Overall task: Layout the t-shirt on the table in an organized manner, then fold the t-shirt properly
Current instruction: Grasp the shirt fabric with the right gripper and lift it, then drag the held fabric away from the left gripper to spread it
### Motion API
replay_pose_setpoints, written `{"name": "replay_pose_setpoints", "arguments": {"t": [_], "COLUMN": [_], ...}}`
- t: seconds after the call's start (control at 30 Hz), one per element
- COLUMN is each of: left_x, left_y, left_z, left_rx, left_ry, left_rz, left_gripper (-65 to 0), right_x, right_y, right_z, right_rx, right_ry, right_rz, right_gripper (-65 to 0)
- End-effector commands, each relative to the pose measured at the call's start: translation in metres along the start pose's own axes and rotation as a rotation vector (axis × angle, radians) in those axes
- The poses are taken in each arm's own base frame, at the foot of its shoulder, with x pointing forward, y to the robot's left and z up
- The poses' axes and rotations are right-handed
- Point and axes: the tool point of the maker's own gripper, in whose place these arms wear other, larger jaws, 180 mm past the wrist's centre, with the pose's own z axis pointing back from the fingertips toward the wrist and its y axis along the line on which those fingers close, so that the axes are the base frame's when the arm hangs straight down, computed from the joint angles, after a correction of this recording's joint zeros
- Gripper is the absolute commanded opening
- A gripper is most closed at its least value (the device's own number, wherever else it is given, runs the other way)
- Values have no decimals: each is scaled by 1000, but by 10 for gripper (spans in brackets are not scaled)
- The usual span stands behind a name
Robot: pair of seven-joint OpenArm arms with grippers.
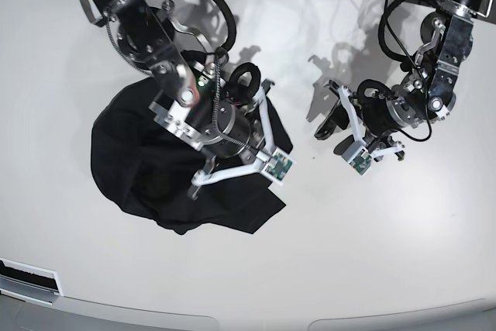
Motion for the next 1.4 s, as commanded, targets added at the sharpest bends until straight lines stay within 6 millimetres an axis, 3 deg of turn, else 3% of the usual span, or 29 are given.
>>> {"name": "replay_pose_setpoints", "arguments": {"t": [0.0, 0.1, 0.3, 0.5, 0.67, 1.1, 1.27, 1.37], "left_x": [15, 15, 13, 15, 26, 60, 66, 64], "left_y": [9, 10, 14, 11, -16, -28, -48, -60], "left_z": [4, 4, 6, 6, 3, -9, -18, -25], "left_rx": [16, 17, 23, 13, -109, -114, -152, -168], "left_ry": [-43, -42, -34, -46, -96, -209, -218, -189], "left_rz": [-13, -14, -22, -6, -13, 6, -6, -68], "left_gripper": [-364, -364, -364, -364, -364, -364, -364, -364], "right_x": [22, 34, 15, -31, -36, -45, -48, -64], "right_y": [-19, -45, -56, -29, -4, 68, 93, 99], "right_z": [18, 61, 107, 108, 109, 122, 132, 134], "right_rx": [-64, -178, -237, -119, -19, 293, 399, 414], "right_ry": [-86, -179, -188, -74, -77, -95, -105, -28], "right_rz": [9, -11, -9, -27, -32, 45, 45, 46], "right_gripper": [-650, -650, -650, -650, -650, -650, -650, -650]}}
